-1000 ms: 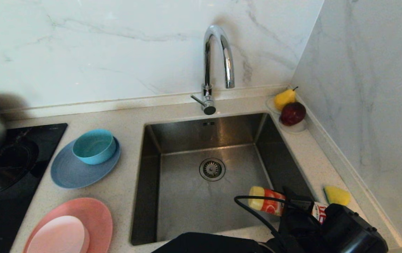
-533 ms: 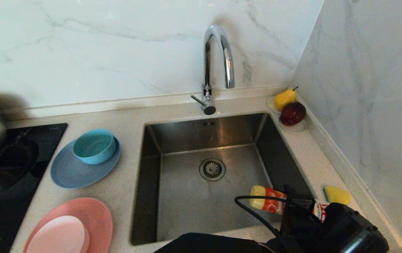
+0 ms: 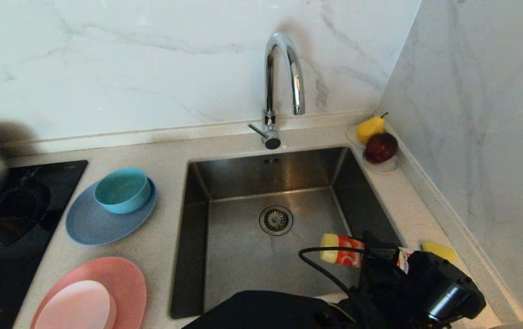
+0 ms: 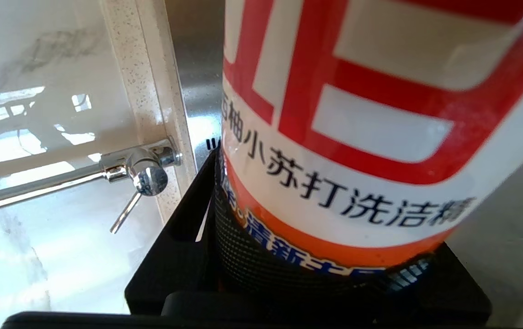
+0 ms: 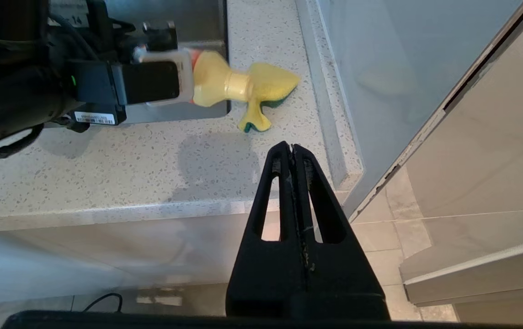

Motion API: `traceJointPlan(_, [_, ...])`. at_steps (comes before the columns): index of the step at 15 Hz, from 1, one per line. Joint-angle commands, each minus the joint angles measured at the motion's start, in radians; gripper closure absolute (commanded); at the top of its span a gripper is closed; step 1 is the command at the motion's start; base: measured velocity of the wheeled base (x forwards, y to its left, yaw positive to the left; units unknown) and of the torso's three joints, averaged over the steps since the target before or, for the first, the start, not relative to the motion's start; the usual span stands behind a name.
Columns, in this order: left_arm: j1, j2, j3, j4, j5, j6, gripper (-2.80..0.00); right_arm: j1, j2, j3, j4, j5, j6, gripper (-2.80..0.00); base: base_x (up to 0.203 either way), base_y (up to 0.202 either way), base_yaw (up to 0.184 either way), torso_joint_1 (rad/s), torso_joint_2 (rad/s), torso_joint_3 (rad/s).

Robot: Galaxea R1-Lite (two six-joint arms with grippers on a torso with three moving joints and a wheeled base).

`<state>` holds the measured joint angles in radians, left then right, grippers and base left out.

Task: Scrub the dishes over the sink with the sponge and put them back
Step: Squeeze it onto the sponge

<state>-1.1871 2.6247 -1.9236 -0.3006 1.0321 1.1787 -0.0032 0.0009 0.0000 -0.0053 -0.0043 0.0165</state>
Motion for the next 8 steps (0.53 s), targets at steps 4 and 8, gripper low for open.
traceJointPlan(4, [0.009, 0.008, -0.014, -0.009, 0.006, 0.026, 0.00, 0.000, 0.001, 0.000, -0.001, 0.000, 0.000, 0.00, 0.000, 0.000, 0.000, 0.000, 0.00, 0.000])
traceJointPlan(8, [0.009, 0.006, -0.014, -0.058, 0.005, 0.123, 0.00, 0.000, 0.001, 0.000, -0.001, 0.000, 0.000, 0.00, 0.000, 0.000, 0.000, 0.000, 0.00, 0.000])
